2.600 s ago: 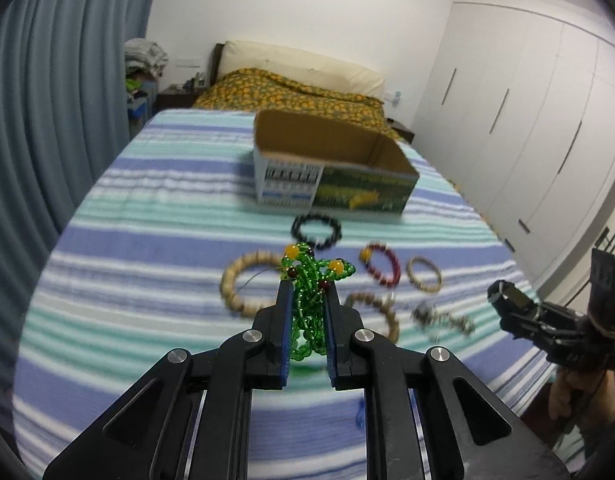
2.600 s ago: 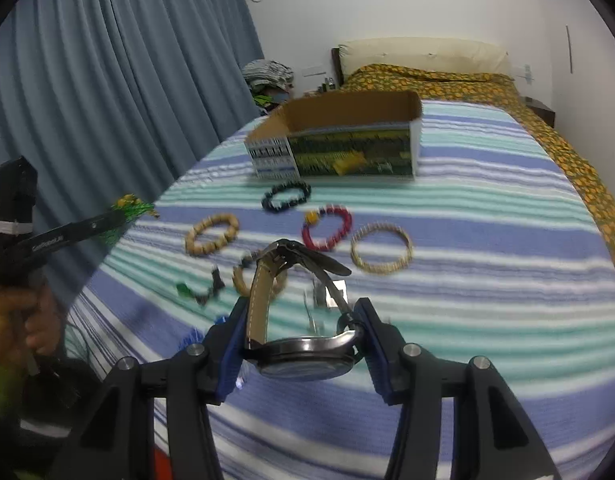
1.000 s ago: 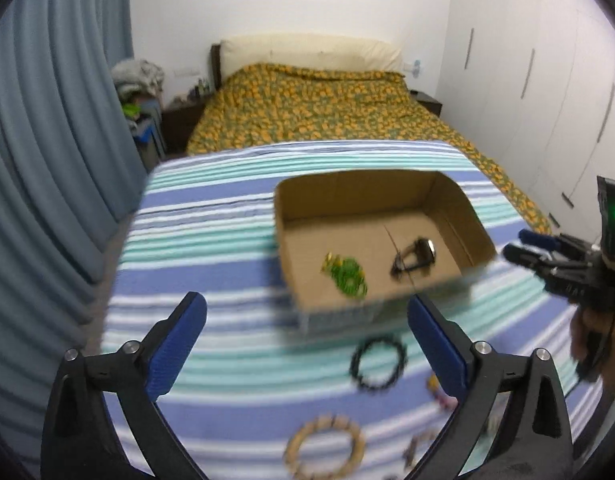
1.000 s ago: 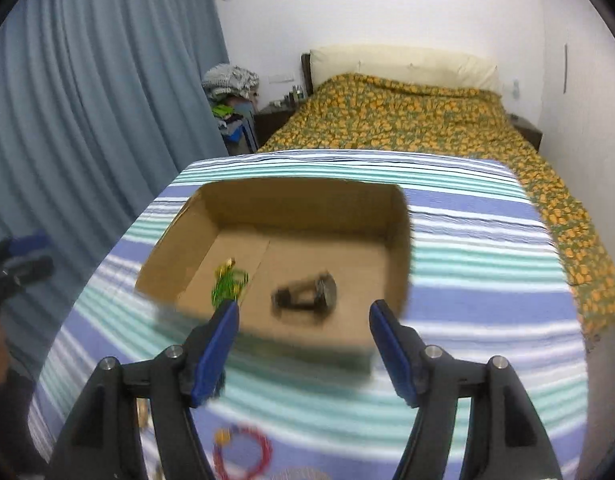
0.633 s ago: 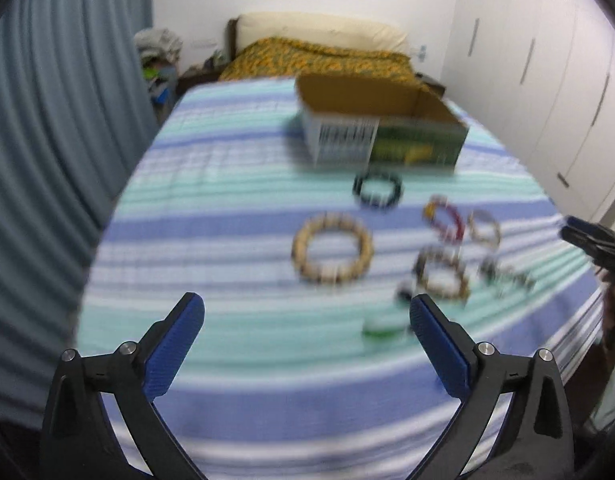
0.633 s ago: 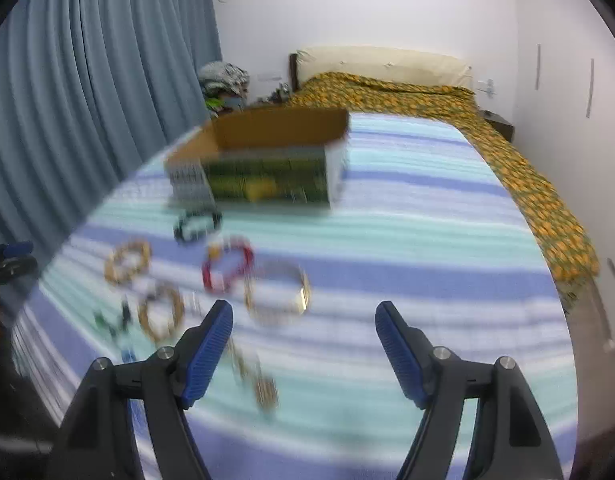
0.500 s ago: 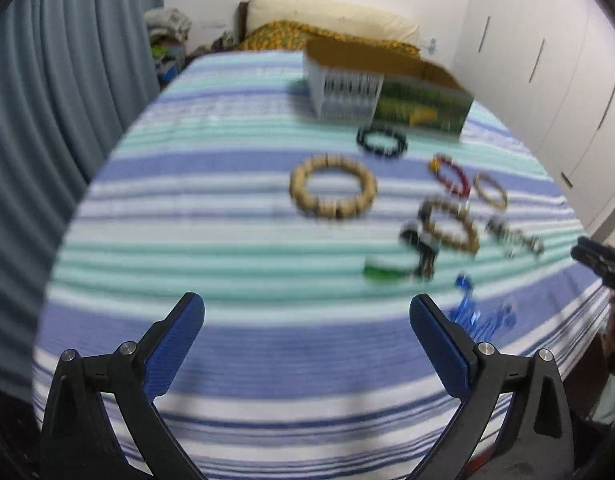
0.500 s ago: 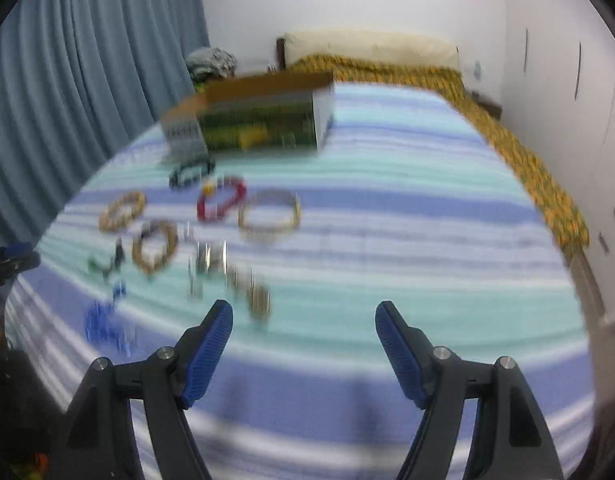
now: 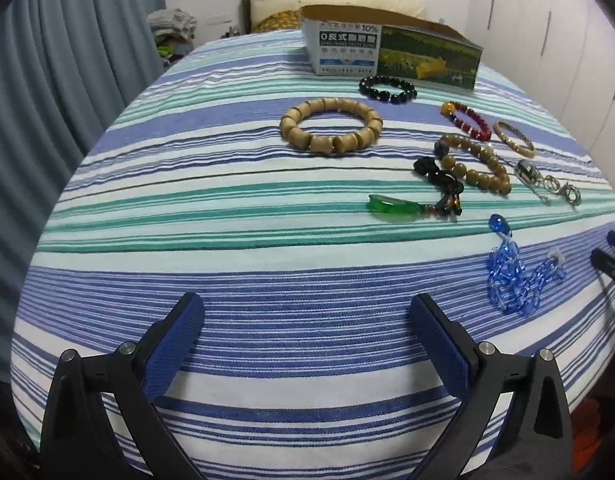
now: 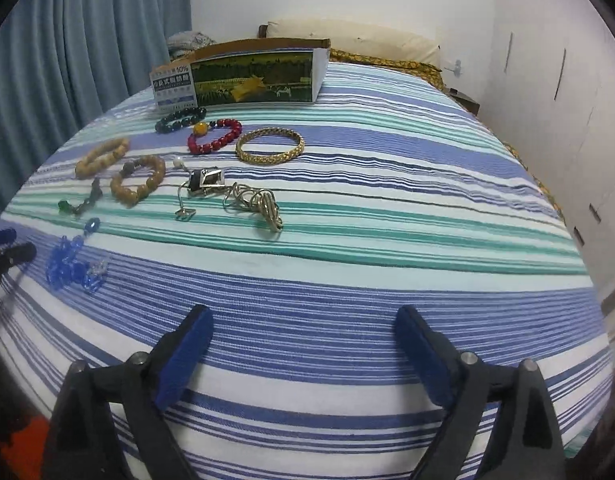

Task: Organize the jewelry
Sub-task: 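Withdraw both tools from the box back over the remaining jewelry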

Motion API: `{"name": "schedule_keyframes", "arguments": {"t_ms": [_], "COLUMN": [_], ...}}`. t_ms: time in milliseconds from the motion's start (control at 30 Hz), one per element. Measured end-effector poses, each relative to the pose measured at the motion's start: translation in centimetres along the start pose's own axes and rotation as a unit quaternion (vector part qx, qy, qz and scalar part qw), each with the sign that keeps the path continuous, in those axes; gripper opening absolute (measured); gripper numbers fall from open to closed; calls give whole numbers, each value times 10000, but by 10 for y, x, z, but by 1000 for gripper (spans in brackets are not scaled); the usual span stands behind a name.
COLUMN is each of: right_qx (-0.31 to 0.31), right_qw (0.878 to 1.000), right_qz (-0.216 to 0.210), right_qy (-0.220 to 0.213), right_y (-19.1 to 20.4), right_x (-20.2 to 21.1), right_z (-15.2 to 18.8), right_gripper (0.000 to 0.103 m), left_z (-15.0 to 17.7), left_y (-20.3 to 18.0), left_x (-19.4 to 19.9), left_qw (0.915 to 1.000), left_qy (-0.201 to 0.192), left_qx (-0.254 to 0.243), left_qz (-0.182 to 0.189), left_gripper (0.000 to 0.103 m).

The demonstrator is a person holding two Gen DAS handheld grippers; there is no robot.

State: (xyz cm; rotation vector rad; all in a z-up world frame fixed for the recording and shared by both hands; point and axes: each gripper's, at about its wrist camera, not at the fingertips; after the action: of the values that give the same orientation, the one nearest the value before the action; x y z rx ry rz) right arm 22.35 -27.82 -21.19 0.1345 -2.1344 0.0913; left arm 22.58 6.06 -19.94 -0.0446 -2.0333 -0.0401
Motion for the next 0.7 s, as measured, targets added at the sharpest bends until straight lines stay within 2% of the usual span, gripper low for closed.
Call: {"name": "schedule_keyframes", "arguments": {"t_ms": [333,567,700], "right_qx": [-321,-227,-125], "right_qw": [9991,9995,9996], "right_qz": [240,161,0], "right_qy": [-102,-133,-249], "right_y": [2,-1,-2], "right_x": [0,-1,0], "right_z": [5,5,10], "right_gripper": [101,103,103], "left_z": [4,4,0], "left_y": [-1,-3,-2], "left_x": [0,0,-1], "left_qw": [9997,9998,9999], "left_qy": [-178,-134,56], "left_qx": [137,169,159], "left_qz": [17,-17,-5], "left_gripper": [103,103,103]}}
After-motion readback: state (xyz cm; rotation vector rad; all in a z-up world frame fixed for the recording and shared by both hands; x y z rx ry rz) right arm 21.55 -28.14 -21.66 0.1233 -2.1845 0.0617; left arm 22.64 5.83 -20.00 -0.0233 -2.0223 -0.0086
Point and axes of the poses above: each gripper's, at about its wrist camera, not at the fingertips, and x roughly against the way its jaws point, y to its left, z to its underside, and after that the axes turned 11 degrees about y, right-handed
